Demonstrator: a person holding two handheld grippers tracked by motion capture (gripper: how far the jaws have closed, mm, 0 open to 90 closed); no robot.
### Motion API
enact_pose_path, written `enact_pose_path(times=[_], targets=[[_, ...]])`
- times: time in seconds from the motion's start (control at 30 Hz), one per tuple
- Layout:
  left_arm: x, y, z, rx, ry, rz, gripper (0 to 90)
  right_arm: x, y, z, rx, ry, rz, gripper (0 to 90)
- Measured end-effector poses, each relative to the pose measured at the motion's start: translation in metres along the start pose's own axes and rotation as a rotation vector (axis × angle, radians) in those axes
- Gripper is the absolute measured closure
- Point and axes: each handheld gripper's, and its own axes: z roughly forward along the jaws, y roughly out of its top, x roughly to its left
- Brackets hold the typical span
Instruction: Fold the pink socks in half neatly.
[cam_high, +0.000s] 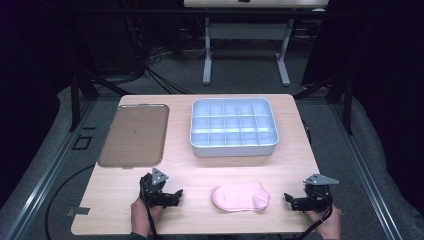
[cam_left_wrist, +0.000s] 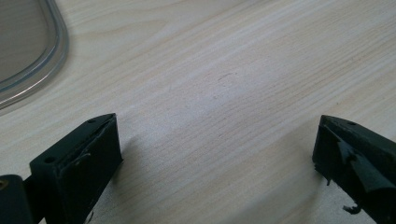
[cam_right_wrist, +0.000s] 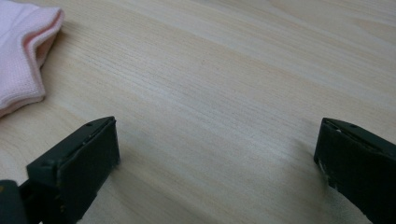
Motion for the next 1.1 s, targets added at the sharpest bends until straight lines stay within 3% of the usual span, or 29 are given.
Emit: enact_pose_path(times=[0.9, 1.1], targets=[[0.0, 0.0, 0.0, -0.001, -0.006, 0.005, 1.2, 0.001, 0.002, 0.001, 0.006, -0.004, 0.002, 0.0], [0.0, 0.0, 0.0, -0.001, -0.007, 0.006, 1.2, 0.005, 0.007, -0.011, -0.028, 0.018, 0.007, 0.0]])
